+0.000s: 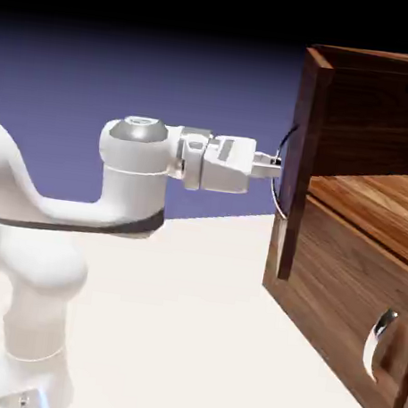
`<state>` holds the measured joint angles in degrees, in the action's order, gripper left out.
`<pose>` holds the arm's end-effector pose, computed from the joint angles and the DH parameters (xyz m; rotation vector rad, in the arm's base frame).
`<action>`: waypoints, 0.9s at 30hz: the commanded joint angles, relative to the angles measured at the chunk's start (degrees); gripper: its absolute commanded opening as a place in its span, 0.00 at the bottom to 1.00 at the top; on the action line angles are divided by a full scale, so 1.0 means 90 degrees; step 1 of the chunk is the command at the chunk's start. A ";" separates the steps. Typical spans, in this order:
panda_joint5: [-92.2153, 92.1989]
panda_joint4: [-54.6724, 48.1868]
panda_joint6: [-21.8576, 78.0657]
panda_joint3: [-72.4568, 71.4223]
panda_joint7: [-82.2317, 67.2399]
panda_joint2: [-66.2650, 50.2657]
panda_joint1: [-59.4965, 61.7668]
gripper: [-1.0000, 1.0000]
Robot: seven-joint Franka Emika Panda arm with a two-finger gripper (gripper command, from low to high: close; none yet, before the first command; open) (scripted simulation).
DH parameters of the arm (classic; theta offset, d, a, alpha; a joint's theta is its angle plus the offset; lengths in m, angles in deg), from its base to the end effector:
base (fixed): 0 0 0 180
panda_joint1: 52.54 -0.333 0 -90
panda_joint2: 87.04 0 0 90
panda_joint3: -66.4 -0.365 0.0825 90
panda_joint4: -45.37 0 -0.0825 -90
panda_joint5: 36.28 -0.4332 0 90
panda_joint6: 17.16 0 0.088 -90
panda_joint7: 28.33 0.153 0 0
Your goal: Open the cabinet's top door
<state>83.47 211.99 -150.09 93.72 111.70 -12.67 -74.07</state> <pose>0.3126 -0.0813 0.5403 -1.6576 1.3072 -2.0974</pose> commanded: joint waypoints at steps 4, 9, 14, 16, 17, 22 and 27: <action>-0.1022 0.0402 0.0555 -0.0924 -0.0208 0.0433 0.0169 0.00; -0.2273 0.0698 0.1261 -0.2077 -0.0399 0.0820 0.0136 0.00; -0.3467 0.0787 0.1993 -0.3231 -0.0484 0.0968 -0.0046 0.00; -0.3929 0.0767 0.2295 -0.3692 -0.0486 0.0953 -0.0131 0.00; -0.4157 0.0746 0.2447 -0.3923 -0.0481 0.0930 -0.0172 0.00; -0.5275 0.0512 0.3235 -0.5076 -0.0391 0.0647 -0.0319 0.00; -0.6353 0.0033 0.4071 -0.6229 -0.0214 0.0112 -0.0261 0.00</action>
<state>26.31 212.29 -113.52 37.67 109.78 -11.66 -76.42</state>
